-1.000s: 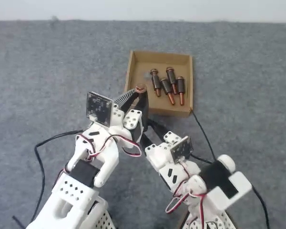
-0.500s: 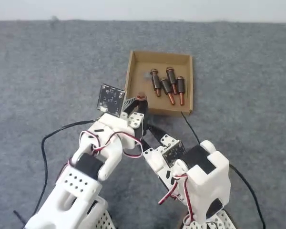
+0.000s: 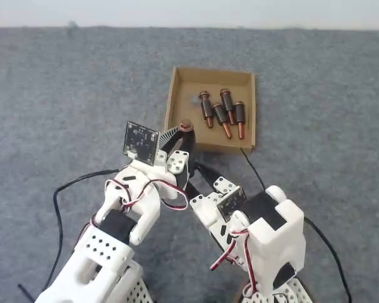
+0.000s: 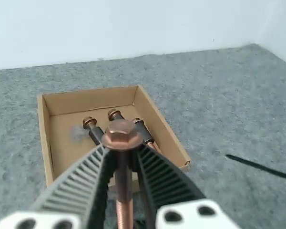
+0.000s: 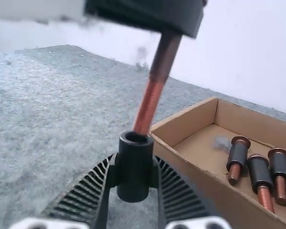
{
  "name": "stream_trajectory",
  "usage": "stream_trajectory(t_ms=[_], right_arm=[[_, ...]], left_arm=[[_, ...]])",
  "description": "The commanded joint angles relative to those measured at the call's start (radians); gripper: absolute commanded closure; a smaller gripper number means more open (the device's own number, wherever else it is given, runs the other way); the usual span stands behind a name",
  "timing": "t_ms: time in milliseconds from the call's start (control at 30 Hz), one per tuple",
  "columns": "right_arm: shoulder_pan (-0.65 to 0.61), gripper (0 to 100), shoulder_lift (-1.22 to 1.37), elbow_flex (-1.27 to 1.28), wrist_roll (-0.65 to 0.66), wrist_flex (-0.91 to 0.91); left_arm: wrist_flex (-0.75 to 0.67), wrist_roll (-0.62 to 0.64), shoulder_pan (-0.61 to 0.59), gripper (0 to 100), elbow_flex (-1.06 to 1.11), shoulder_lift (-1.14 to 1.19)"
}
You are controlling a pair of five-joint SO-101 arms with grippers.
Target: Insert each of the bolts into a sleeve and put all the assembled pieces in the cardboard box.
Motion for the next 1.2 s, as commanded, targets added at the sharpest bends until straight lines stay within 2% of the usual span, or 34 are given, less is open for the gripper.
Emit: stream_trajectory(t_ms=[0,400,600,1167], right_arm=[[0.018,99.1,-0.005,-0.015,0.009,-0.027],[0.085,99.1,-0.007,-0.035,-0.028,-0.027],[0.087,99.1,-0.007,-0.038,-0.049,-0.027],[0.136,99.1,-0.11,-0.005,-0.057,-0.035]], left_arm=[[-0.08,-0.008,0.002,99,0.016,-0.017],[-0.077,-0.006,0.003,99,0.071,-0.023],[-0.077,-0.008,0.072,99,0.104,-0.023],[-0.077,-0.055,0.048,99,0.13,-0.015]])
